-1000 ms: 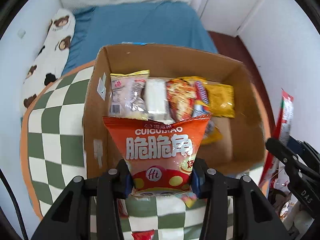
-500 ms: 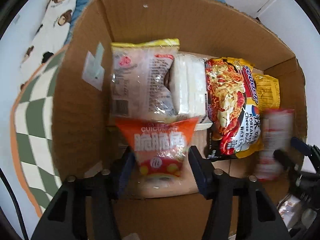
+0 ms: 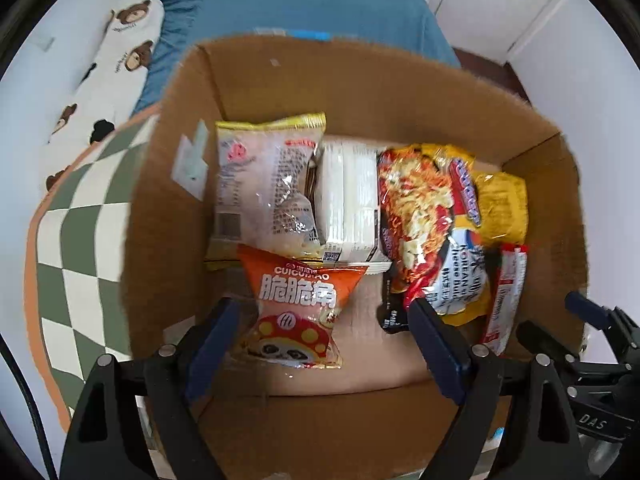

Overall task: Organize snacks
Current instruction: 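Open both tools to drop the Cuicuijiao bag and stick pack into the box, then grasp the small red packet with the left tool while the right tool grasps the candy bag, then lift both held packets and carry them over the box, then open both tools to release the red packet and candy bag into the box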

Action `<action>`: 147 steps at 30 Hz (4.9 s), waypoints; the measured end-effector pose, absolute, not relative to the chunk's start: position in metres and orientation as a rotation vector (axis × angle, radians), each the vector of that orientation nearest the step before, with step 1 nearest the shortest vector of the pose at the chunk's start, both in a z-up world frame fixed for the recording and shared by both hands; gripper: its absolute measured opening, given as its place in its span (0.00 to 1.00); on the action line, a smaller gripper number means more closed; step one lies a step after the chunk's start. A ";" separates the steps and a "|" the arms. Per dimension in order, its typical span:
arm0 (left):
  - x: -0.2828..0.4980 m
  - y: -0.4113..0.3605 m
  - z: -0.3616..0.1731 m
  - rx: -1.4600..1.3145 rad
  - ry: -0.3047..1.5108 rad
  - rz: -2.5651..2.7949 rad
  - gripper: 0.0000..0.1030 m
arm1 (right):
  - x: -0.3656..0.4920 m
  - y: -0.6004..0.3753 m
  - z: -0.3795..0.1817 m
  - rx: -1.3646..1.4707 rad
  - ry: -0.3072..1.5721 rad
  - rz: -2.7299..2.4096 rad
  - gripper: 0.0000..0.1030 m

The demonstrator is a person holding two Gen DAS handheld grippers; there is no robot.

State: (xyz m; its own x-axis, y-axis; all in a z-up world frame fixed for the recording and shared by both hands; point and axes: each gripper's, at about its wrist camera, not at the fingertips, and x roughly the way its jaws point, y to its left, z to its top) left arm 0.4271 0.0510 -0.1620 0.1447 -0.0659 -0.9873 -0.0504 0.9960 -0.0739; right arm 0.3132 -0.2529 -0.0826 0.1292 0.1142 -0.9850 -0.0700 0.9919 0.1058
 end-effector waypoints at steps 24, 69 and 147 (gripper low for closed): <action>0.293 0.040 -0.049 -0.035 1.060 -0.009 0.84 | 0.187 -0.247 0.037 0.026 1.105 0.110 0.94; 0.151 0.083 -0.305 -0.632 1.657 0.155 0.36 | 0.154 -0.166 -0.186 -0.301 1.433 0.398 0.55; 0.428 0.025 -0.193 -0.220 1.625 -0.145 0.83 | 0.289 -0.249 -0.087 0.169 1.512 0.243 0.95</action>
